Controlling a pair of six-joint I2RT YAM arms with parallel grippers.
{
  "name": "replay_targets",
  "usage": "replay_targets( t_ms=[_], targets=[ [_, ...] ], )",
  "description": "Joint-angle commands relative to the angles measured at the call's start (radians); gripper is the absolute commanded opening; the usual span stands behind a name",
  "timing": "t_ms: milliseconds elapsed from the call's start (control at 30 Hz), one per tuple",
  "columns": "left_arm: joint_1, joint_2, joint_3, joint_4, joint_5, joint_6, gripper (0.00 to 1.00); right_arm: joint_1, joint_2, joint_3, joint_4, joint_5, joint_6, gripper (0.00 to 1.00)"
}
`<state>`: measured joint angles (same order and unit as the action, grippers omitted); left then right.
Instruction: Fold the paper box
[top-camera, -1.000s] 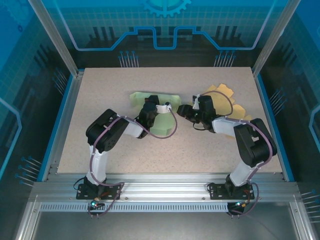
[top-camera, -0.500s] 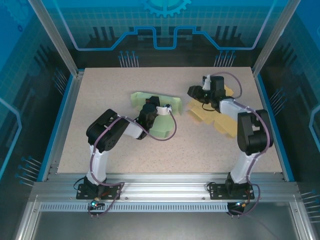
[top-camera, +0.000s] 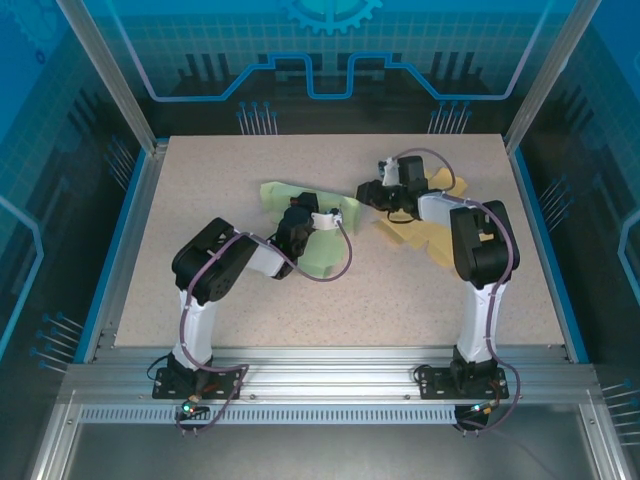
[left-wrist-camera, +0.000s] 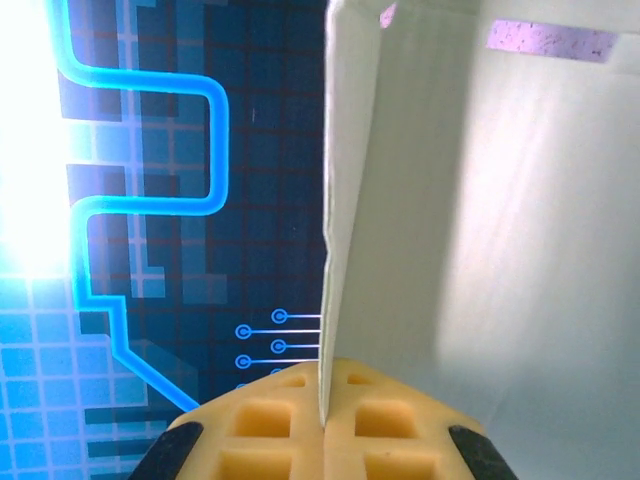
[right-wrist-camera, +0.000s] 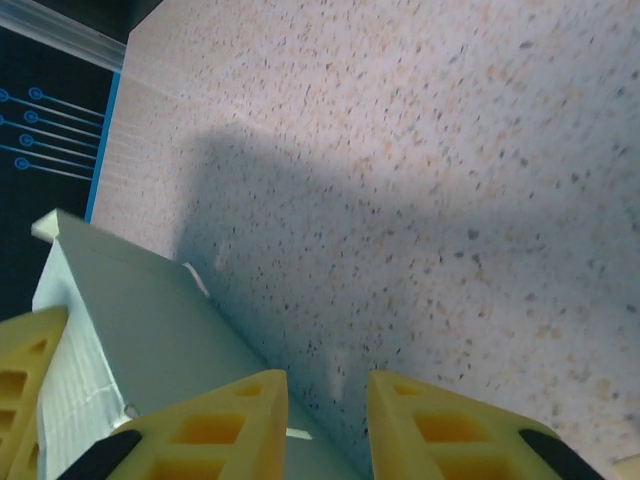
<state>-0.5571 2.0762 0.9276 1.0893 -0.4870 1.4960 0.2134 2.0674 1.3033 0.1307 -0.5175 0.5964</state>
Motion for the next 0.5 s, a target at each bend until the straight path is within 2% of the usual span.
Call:
replay_targets(
  t_ms=[0, 200, 467],
  targets=[
    [0.006, 0.023, -0.012, 0.036, 0.014, -0.002, 0.0, 0.023, -0.042, -0.087, 0.013, -0.036, -0.054, 0.28],
    [0.004, 0.025, -0.016, 0.04, 0.006, 0.001, 0.0, 0.052, -0.084, -0.161, 0.006, 0.01, -0.098, 0.29],
    [0.006, 0.02, -0.034, 0.111, 0.025, 0.042, 0.0, 0.017, -0.149, -0.232, 0.01, 0.095, -0.066, 0.31]
  ],
)
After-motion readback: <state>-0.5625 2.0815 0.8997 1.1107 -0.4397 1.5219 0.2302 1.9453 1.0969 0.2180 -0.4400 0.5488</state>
